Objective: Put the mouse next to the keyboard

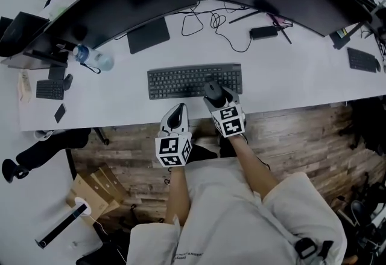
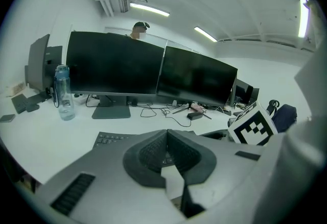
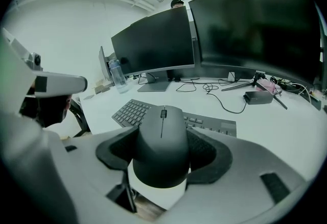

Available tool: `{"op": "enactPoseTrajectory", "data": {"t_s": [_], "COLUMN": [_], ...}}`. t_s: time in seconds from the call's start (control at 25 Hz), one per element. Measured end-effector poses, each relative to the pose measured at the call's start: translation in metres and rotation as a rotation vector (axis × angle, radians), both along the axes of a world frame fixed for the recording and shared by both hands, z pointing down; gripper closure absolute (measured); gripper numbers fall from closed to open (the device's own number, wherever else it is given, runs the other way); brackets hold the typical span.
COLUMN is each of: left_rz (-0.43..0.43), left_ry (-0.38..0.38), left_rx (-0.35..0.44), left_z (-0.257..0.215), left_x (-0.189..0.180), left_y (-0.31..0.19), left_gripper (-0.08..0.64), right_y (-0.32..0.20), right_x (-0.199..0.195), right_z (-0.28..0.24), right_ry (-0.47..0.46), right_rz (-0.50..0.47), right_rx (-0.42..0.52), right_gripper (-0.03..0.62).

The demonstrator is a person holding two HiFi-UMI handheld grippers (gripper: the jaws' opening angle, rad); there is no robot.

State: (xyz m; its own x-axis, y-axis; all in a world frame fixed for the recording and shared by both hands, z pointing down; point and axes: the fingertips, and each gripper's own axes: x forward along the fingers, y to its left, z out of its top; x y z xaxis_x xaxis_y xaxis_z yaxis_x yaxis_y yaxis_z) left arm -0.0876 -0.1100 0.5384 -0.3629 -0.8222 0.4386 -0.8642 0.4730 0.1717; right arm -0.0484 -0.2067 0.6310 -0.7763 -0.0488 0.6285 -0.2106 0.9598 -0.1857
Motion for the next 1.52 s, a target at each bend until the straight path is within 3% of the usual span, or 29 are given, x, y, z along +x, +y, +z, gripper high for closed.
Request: {"op": "enactPoseTrajectory", "data": {"t_s": [0.28, 0.72, 1.16, 1.52], "left_rz": [0.033, 0.119, 0.117, 0.081], "left_ry": [0.010, 0.009, 0.049, 0.038], "left_rx": [0.002, -0.012, -0.036, -0.045], "left_z": [0.007, 0.019, 0.031, 0.028], "left_x": [0.027, 0.054, 0.074, 0.063], "left_y": [-0.036, -0.087, -0.097, -0.103], "left_gripper": [0.537, 0.537, 0.537, 0.537], "right_y": [-0.036, -0.100, -0.134, -0.154], "right_x": [0.035, 0.082, 0.101, 0.108], "right_z": [0.004, 0.017, 0.030, 0.057], "right_ry": [0.019, 0.057, 0.073, 0.139], "right_rz": [0.029, 0.152, 0.197, 0.201], "right_rx": [0.019, 0.010, -0.004, -0.003], "right_gripper": [0.290, 0.291, 0.290, 0.290]}}
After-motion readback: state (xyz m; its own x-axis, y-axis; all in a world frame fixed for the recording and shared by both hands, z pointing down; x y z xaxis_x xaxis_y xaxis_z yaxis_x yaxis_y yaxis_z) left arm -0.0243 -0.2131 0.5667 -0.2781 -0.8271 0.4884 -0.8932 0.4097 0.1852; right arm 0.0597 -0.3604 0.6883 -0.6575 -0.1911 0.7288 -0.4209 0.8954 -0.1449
